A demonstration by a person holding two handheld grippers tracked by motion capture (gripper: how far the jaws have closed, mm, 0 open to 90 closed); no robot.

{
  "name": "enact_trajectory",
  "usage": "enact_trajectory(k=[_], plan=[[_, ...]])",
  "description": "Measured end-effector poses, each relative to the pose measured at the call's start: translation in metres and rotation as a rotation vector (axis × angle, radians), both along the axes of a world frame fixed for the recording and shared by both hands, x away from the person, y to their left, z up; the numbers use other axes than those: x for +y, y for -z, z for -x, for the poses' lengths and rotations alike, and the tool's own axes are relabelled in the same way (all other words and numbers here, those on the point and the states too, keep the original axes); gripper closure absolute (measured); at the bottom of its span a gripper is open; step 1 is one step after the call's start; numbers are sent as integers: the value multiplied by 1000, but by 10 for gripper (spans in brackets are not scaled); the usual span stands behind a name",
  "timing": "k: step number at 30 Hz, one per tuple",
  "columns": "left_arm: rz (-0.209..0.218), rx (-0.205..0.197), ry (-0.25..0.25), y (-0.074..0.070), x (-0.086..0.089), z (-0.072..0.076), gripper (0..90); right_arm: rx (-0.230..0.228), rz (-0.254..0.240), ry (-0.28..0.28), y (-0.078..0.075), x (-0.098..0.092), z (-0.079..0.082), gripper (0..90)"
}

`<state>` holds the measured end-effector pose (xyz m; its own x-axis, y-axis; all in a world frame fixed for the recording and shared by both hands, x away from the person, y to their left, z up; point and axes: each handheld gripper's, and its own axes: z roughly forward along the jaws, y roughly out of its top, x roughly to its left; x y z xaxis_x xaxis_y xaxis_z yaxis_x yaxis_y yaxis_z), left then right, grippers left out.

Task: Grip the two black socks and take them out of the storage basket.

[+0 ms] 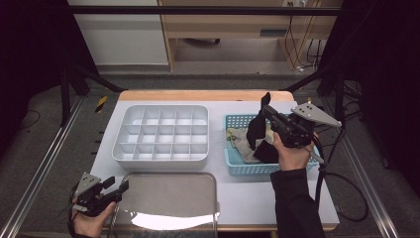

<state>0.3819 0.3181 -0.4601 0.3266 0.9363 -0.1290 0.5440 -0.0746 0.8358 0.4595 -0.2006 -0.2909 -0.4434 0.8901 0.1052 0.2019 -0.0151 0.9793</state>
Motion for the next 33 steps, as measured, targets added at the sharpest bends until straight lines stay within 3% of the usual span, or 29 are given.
enact_trajectory(k=[10,20,27,33], plan=[[-3,-1,0,0,0,0,400,-42,-10,-67,-11,1,26,882],[-3,-1,-2,0,0,0,400,-75,-1,-152,-18,2,63,882],[-5,-1,-2,0,-1,0,400,-60,-23,-235,-11,-2,86,881],[-9,-1,-4,0,-1,0,400,-32,-8,-266,5,-5,99,881]])
